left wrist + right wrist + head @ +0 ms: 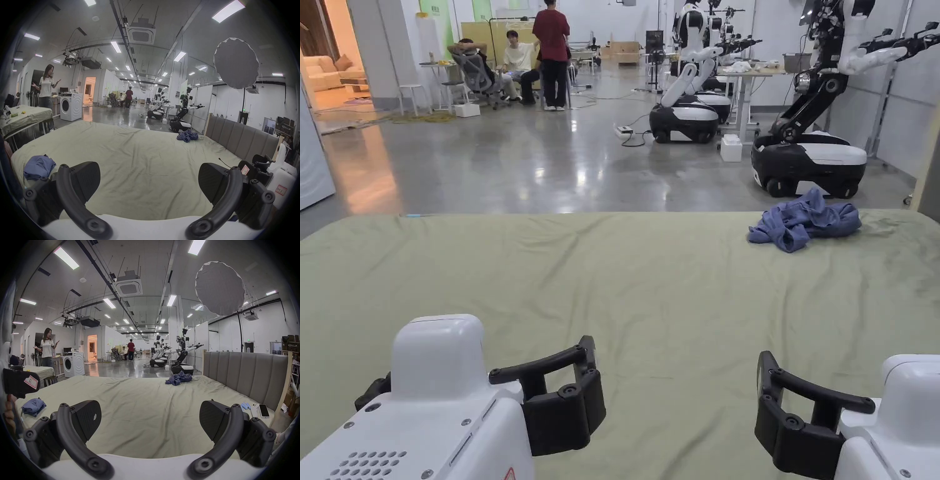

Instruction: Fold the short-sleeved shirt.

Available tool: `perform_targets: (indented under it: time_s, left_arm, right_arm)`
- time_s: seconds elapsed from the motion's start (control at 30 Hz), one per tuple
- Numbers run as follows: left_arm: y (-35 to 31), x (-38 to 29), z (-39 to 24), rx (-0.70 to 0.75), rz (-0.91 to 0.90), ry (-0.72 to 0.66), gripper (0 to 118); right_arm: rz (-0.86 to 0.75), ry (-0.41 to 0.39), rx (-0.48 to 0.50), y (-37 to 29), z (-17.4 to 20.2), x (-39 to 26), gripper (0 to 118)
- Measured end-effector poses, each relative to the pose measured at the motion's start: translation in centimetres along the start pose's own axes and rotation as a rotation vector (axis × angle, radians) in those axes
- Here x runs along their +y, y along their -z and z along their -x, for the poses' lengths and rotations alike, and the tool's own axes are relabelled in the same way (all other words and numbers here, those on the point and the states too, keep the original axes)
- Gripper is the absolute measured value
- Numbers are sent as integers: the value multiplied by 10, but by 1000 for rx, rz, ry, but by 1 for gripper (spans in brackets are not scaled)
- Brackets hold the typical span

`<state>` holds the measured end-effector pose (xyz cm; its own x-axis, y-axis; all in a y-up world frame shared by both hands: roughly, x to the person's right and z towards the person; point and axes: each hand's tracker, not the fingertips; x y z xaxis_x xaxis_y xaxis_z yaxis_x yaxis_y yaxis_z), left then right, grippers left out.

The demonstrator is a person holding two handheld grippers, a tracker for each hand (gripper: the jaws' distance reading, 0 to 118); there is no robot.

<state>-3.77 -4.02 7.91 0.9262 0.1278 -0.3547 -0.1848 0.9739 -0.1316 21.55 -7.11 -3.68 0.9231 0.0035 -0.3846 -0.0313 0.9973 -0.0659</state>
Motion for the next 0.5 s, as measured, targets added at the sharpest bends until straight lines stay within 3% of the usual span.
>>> perform_targets:
  time_s: [0.2, 0.33, 0.5]
  left_arm:
    - [2, 2, -2, 61, 1, -12, 118]
    - [2, 5, 4, -24, 52, -63, 118]
    - [5, 4, 3, 4, 63, -62, 118]
  right_arm:
    - [-4, 4, 1, -2, -2, 0, 118]
    - [2, 7, -6, -1, -3, -1, 118]
    - [5, 14, 2, -1, -3, -1, 118]
